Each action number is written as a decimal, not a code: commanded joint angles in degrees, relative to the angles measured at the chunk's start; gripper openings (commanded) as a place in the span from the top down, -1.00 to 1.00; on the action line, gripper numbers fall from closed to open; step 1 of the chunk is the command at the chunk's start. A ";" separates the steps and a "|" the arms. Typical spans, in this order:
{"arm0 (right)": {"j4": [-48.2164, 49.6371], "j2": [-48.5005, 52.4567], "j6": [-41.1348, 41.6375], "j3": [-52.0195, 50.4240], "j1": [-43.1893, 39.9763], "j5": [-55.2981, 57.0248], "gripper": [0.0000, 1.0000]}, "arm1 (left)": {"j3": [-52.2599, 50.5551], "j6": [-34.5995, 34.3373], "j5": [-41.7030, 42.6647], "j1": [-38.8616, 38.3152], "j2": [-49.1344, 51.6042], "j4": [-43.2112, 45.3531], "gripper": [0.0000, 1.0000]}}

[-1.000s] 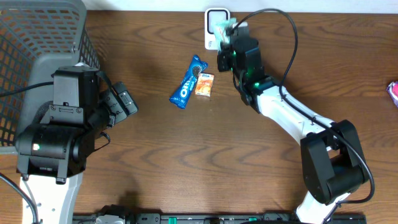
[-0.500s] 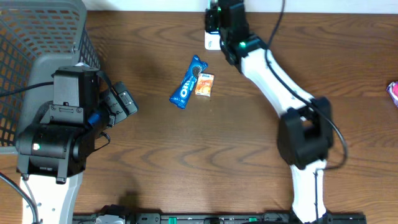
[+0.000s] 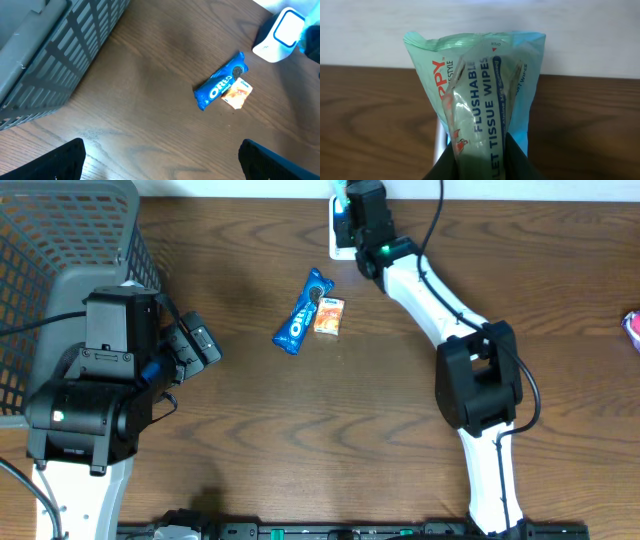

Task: Scan the item barcode
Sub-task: 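Raise the wipes pack up to the scanner face, then carry the wipes pack to the right table edge and release it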

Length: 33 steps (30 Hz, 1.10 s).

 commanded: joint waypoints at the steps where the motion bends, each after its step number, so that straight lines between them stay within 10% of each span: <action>1: -0.20 -1.60 0.39 2.05 -3.06 2.45 0.92 | 0.42 0.13 -0.70 0.26 0.11 -0.11 -0.96; 21: -32.70 -5.38 -0.07 2.05 -30.97 23.19 0.92 | 0.42 0.13 -0.70 0.26 0.11 -0.11 -0.96; 24: -35.04 -5.38 -0.07 2.05 -35.06 23.15 0.63 | 0.42 0.13 -0.70 0.26 0.11 -0.11 -0.96; 28: -36.63 -5.38 -0.09 2.05 -39.26 21.44 -0.50 | 0.42 0.13 -0.68 0.26 0.11 -0.11 -0.96; 33: -38.07 -5.35 -0.04 2.03 -43.52 12.81 -0.76 | 0.42 0.13 -0.70 0.26 0.11 -0.11 -0.96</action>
